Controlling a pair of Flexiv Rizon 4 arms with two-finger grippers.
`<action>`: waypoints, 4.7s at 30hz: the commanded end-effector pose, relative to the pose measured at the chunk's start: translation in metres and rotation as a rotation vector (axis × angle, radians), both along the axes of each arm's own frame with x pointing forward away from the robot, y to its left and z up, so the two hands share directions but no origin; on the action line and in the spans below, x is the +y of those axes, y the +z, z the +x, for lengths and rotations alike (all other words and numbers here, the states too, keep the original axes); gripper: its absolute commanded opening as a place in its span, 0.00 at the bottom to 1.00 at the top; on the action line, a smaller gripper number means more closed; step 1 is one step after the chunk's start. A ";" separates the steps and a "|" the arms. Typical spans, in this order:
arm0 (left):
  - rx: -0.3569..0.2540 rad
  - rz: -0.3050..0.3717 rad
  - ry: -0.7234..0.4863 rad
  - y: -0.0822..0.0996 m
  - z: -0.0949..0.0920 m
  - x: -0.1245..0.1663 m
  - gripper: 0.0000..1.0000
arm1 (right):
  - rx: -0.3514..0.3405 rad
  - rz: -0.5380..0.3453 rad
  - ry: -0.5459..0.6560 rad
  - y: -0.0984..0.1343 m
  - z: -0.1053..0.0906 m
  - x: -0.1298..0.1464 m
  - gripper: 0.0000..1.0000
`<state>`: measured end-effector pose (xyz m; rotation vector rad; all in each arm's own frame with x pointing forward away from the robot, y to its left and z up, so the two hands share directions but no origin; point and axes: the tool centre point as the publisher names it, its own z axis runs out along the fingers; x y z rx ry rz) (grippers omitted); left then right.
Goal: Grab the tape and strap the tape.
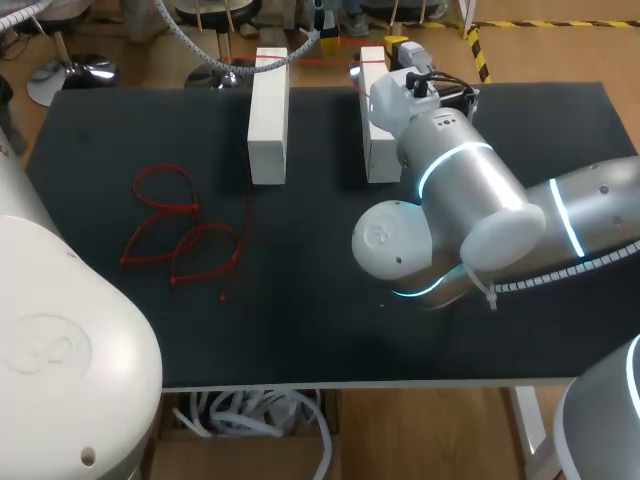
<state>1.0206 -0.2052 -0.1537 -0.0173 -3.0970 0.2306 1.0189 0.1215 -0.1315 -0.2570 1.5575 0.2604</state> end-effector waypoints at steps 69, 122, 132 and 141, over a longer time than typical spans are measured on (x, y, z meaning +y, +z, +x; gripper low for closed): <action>0.002 0.004 0.000 0.001 0.001 -0.001 0.00 | 0.031 0.081 0.019 0.021 -0.009 0.010 0.00; 0.002 0.004 0.000 0.001 0.001 -0.001 0.00 | -0.023 -0.006 0.013 0.003 0.001 0.020 0.00; 0.002 0.004 0.000 0.001 0.001 -0.001 0.00 | -0.033 -0.021 0.013 0.001 0.003 0.016 0.00; 0.002 0.004 0.000 0.001 0.001 -0.001 0.00 | -0.058 -0.060 0.027 -0.002 0.003 0.016 0.00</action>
